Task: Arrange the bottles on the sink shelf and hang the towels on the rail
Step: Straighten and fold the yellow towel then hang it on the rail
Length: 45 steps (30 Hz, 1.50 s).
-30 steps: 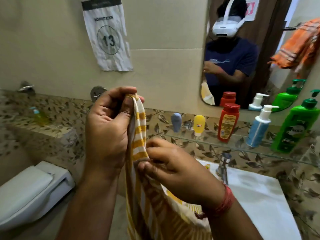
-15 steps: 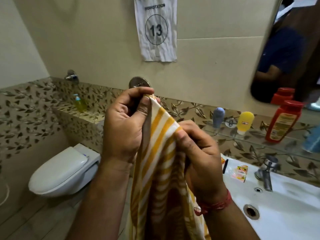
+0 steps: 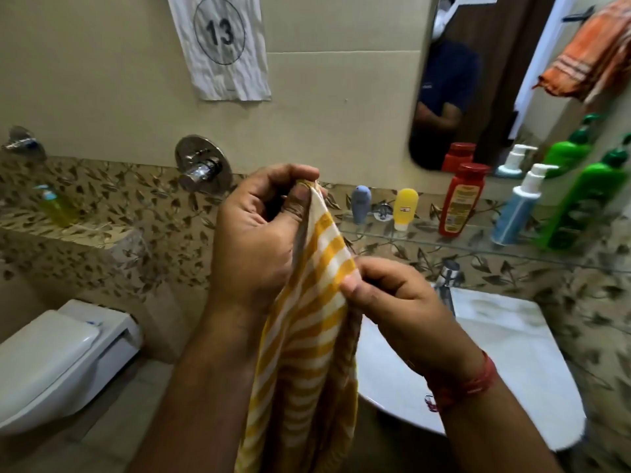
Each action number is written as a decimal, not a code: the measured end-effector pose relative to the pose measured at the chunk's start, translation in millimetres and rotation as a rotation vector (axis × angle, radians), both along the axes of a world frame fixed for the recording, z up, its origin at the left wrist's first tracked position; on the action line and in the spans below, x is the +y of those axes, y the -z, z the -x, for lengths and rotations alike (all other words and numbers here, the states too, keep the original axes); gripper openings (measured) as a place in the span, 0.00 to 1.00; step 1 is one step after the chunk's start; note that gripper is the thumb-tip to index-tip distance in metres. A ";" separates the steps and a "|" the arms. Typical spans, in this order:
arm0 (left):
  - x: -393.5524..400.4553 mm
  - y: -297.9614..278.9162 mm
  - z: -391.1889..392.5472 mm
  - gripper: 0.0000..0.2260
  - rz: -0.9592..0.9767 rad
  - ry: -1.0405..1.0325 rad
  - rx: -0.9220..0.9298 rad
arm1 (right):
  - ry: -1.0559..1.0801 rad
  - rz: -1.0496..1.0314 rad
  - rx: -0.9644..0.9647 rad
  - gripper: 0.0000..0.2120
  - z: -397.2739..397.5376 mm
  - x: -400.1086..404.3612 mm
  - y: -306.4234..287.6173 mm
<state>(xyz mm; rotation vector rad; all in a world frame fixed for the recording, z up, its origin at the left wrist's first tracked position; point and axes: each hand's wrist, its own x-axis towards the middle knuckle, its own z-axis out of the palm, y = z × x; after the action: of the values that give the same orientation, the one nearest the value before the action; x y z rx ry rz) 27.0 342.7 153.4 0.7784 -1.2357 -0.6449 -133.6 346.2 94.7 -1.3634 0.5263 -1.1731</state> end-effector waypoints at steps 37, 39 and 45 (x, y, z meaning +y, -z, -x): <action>-10.4 -13.3 88.8 0.09 0.035 -0.186 0.291 | 0.136 0.158 0.777 0.13 186.2 6.8 49.8; -12.8 -17.2 86.3 0.09 0.068 -0.214 0.305 | 0.222 0.170 0.585 0.20 186.2 5.6 55.3; -28.9 -18.5 74.0 0.07 0.107 -0.336 0.353 | 0.016 -0.011 0.500 0.29 197.6 -5.6 57.1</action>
<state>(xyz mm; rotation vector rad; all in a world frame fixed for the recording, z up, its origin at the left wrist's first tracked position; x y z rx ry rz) -47.0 313.8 172.0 0.7254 -0.7873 -0.4142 -331.1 340.6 37.5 -1.6513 0.8953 -0.8334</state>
